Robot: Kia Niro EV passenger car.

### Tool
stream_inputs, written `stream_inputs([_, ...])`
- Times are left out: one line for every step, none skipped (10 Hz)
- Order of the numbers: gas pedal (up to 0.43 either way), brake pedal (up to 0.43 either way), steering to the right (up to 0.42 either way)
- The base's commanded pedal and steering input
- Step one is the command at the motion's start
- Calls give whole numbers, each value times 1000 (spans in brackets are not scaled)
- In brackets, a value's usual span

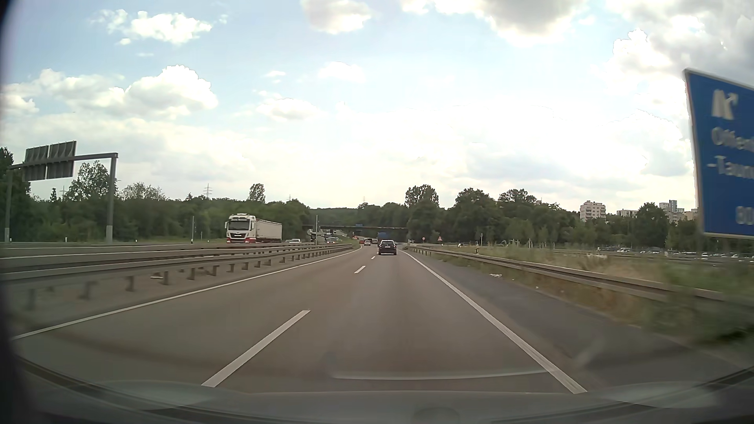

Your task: Follow the waypoints while adhering to traffic rules and regulations

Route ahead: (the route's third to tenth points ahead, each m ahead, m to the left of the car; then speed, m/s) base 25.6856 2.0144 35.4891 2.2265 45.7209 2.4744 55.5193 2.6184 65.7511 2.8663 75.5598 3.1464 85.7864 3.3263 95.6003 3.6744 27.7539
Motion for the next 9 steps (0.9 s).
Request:
stream_inputs([67, 30, -2])
stream_inputs([67, 30, -3])
stream_inputs([67, 30, -3])
stream_inputs([67, 30, -3])
stream_inputs([67, 30, -3])
stream_inputs([67, 30, -3])
stream_inputs([67, 30, -3])
stream_inputs([67, 30, -3])
stream_inputs([67, 30, -3])
